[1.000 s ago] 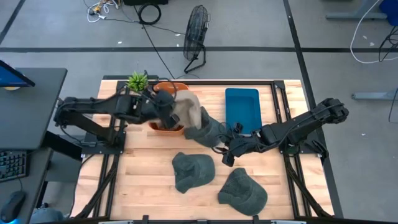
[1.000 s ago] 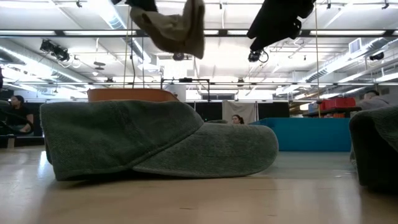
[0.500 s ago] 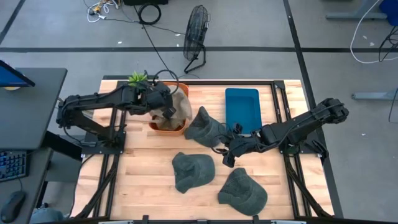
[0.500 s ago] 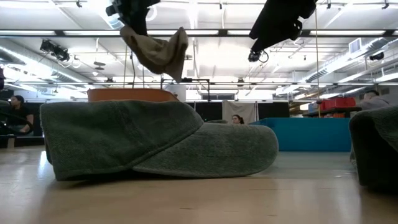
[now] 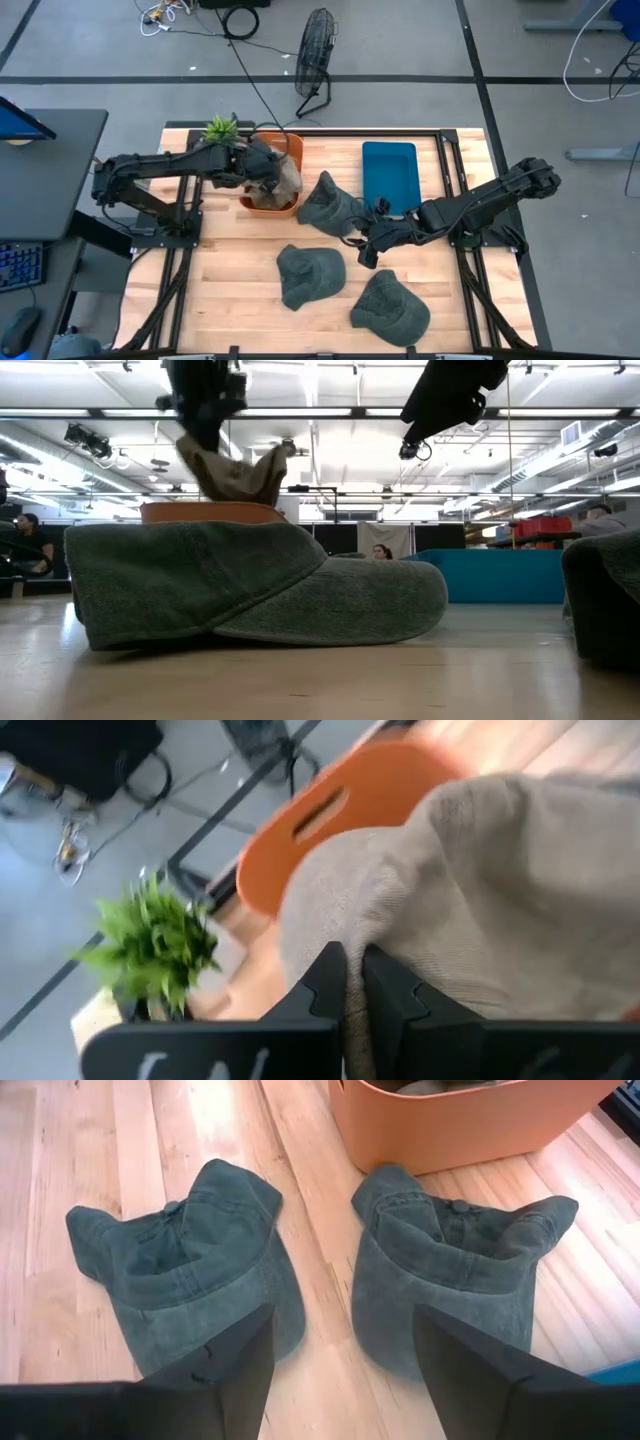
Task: Pick & Place hat
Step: Put the brown cap into the orange bin, then put the middle left black cap into the blue bin
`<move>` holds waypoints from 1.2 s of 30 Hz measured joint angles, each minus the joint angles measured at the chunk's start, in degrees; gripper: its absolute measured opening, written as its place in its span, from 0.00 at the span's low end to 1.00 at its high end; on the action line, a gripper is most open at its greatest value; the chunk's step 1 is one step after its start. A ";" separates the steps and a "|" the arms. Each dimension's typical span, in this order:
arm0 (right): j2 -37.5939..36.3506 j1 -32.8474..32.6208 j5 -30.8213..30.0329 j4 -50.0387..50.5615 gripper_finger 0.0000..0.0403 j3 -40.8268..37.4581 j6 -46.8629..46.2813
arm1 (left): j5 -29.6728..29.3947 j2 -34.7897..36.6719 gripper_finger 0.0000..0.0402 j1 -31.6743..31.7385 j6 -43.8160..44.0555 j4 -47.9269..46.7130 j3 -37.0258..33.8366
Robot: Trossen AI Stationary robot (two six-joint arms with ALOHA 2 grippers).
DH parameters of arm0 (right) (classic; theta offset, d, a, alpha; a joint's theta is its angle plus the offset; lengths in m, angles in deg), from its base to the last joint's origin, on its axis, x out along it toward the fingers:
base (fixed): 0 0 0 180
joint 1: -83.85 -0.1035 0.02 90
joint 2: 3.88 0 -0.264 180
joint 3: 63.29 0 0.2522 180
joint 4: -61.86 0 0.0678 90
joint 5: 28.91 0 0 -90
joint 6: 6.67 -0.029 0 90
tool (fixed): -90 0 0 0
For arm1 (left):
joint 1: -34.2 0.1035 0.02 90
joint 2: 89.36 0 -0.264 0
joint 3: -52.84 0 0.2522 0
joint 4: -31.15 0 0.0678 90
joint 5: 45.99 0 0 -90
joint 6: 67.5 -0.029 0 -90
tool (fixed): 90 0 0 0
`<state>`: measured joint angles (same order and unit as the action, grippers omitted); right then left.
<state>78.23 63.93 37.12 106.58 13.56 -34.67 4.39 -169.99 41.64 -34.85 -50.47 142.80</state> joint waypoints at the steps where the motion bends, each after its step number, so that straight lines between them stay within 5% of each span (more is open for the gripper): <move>1: 0.00 -0.01 0.00 0.00 0.58 0.00 0.00 | 0.05 -0.01 0.04 0.54 0.89 0.36 -1.83; 11: 0.00 -0.01 0.00 0.00 0.58 0.00 0.00 | 0.19 0.01 0.09 4.67 4.21 18.52 -15.21; 23: 0.00 0.00 0.21 -1.42 0.58 0.00 0.00 | 5.86 0.01 0.26 4.65 0.82 15.13 -16.53; 36: 0.02 1.36 -2.17 -1.67 0.58 0.00 3.47 | 12.84 0.01 0.55 -0.19 -3.48 -0.40 2.78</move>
<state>78.25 65.28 34.95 104.92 13.56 -31.21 17.23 -169.98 41.46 -38.33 -50.88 145.58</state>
